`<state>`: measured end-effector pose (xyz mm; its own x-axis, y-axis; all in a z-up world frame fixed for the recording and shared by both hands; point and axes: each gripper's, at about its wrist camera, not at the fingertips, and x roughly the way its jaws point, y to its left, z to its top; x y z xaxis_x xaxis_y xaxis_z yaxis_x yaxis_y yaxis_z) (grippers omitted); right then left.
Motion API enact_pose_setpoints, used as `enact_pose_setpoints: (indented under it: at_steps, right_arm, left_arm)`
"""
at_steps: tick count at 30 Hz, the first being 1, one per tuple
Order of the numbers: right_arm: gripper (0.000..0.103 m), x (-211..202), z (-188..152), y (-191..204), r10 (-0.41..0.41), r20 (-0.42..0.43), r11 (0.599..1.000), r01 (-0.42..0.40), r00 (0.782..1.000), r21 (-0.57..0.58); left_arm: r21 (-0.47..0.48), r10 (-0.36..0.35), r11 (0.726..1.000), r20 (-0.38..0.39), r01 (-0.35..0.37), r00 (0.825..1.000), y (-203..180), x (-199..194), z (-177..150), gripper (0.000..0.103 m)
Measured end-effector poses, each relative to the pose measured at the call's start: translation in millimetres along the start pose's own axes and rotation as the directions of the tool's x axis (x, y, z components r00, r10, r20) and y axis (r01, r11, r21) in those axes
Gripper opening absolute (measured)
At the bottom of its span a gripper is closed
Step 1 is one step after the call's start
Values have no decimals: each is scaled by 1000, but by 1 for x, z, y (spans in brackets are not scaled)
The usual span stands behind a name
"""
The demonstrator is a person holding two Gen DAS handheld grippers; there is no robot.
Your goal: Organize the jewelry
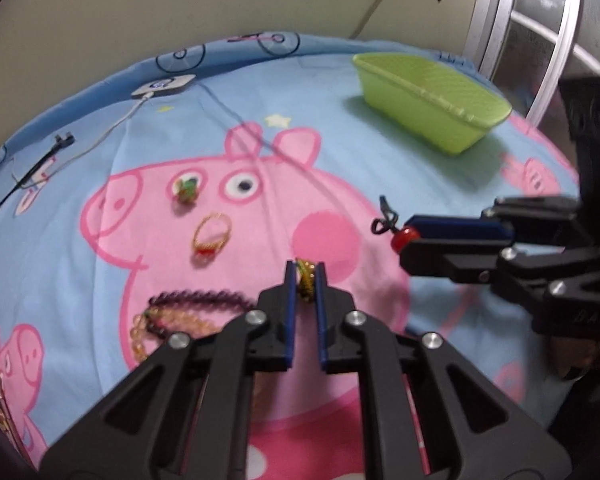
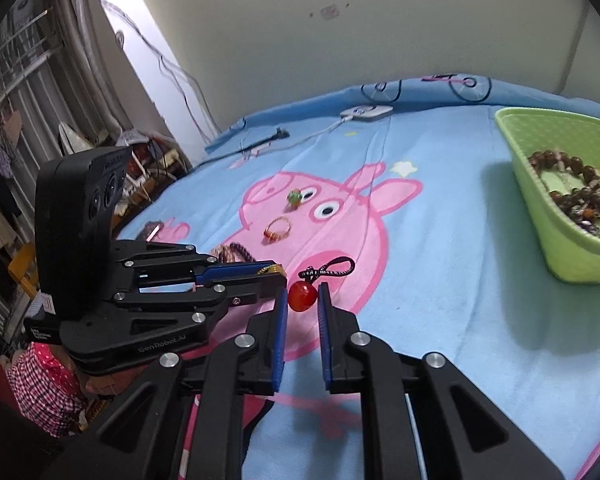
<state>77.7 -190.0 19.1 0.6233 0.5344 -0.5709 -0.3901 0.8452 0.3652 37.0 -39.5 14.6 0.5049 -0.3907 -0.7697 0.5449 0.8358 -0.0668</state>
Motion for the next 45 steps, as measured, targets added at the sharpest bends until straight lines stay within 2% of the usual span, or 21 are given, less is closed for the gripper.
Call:
enact_pose_setpoints:
  at_steps: [3,6,10,14,15,16,17,18,19,20,23,26,29,32,33,38,45]
  right_arm:
    - [0,-22,6,-12,-26,82,1000,25,996,19]
    - [0,-50,16,-30,-84,167,996,78,982,38]
    - [0,-79,24,-57,-184,233,982,172,955,72]
    - [0,-89,27,-83,-276,252,960,254,927,118]
    - [0,-91,27,-92,-301,274,952,273,913,136]
    - [2,-92,25,-98,-317,289,947,286,903,147]
    - [15,-92,24,-103,-334,293,941,298,896,162]
    - [19,-91,22,-112,-354,285,930,305,891,204]
    - [26,-93,21,-117,-350,284,928,290,893,233]
    - [29,-96,20,-121,-331,298,933,262,895,248]
    - [29,-106,18,-124,-345,344,928,262,873,266]
    - [29,-107,16,-126,-344,344,926,256,874,276]
    - [29,-103,16,-124,-358,337,924,280,871,259]
    - [29,-104,13,-113,-364,343,925,291,866,246]
    - [29,-102,12,-108,-360,343,925,285,868,250]
    - [29,-98,-1,-84,-320,336,934,235,886,271]
    - [29,-89,-32,-48,-306,282,931,224,909,287]
  left_arm:
    - [0,-54,999,39,54,998,-10,-6,23,8]
    - [22,-117,993,78,115,990,-31,-6,51,8]
    - [50,-185,982,124,180,975,-61,4,91,8]
    - [60,-207,978,125,201,970,-84,28,125,8]
    - [66,-197,979,121,190,973,-90,37,132,9]
    - [71,-179,982,111,172,978,-97,46,137,20]
    - [71,-163,985,95,157,982,-101,54,141,38]
    - [60,-141,989,84,136,986,-102,62,145,41]
    - [49,-137,990,82,133,987,-100,67,147,42]
    - [35,-143,989,79,140,987,-98,69,148,42]
    - [-51,-170,983,105,176,980,-78,62,143,42]
    - [-109,-140,982,135,155,981,-63,49,132,42]
    - [-145,-40,988,149,62,988,-53,34,112,42]
    - [-155,77,986,146,-54,986,-49,22,88,42]
    - [-160,113,983,141,-90,984,-48,19,77,42]
    - [-175,194,969,105,-174,975,-39,15,43,42]
    - [-171,234,961,86,-217,968,-31,15,14,42]
